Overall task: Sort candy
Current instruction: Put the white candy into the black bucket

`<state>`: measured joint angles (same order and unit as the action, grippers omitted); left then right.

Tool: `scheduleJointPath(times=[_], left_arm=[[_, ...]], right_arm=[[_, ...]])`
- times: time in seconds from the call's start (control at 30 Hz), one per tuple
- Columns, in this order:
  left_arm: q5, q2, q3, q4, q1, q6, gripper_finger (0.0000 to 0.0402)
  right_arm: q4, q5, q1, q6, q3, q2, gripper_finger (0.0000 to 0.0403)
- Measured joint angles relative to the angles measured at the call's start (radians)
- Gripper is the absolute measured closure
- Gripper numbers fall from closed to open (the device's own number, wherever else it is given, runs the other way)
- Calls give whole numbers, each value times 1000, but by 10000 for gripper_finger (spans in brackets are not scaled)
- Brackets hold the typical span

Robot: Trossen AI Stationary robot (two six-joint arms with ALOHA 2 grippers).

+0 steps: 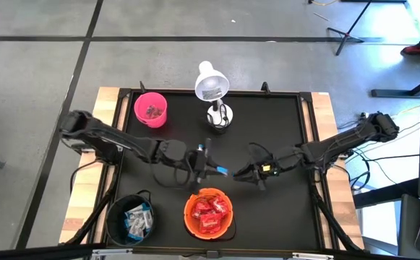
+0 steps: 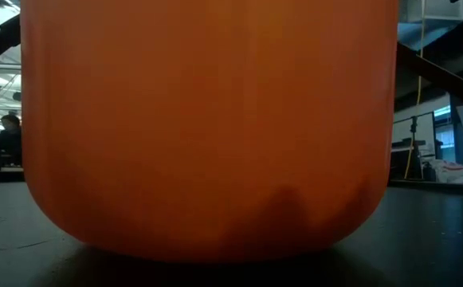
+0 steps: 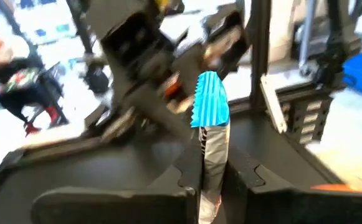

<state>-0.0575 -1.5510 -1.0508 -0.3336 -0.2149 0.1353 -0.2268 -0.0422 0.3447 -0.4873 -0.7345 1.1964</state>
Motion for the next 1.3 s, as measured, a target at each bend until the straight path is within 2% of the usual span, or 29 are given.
scheduleJointPath(times=[0.17,0.33,0.47,0.57,0.7,0.87,0.97,1.1,1.2,1.3], left_arm=[[-75,196,0,245,-52,-53,381],[-86,412,0,446,-183,-133,387],[-120,544,0,630,-320,-328,383],[-184,600,0,762,-426,-553,382],[-268,599,0,920,-571,-862,383],[-252,530,0,1046,-680,-1201,384],[-169,480,0,1117,-722,-1420,385],[7,406,0,1237,-762,-1656,385],[94,359,0,1313,-785,-1743,385],[103,326,0,1325,-797,-1782,378]], right_arm=[[22,2,1,4,0,-63,345],[33,0,1,49,0,-95,345],[42,1,1,51,0,-97,345],[55,1,1,51,0,-96,345],[68,1,1,56,0,-96,345],[75,1,1,77,0,-96,345],[78,1,1,79,0,-96,345],[82,1,2,100,0,-96,345],[82,1,2,101,0,-96,345],[81,1,2,101,0,-96,345]])
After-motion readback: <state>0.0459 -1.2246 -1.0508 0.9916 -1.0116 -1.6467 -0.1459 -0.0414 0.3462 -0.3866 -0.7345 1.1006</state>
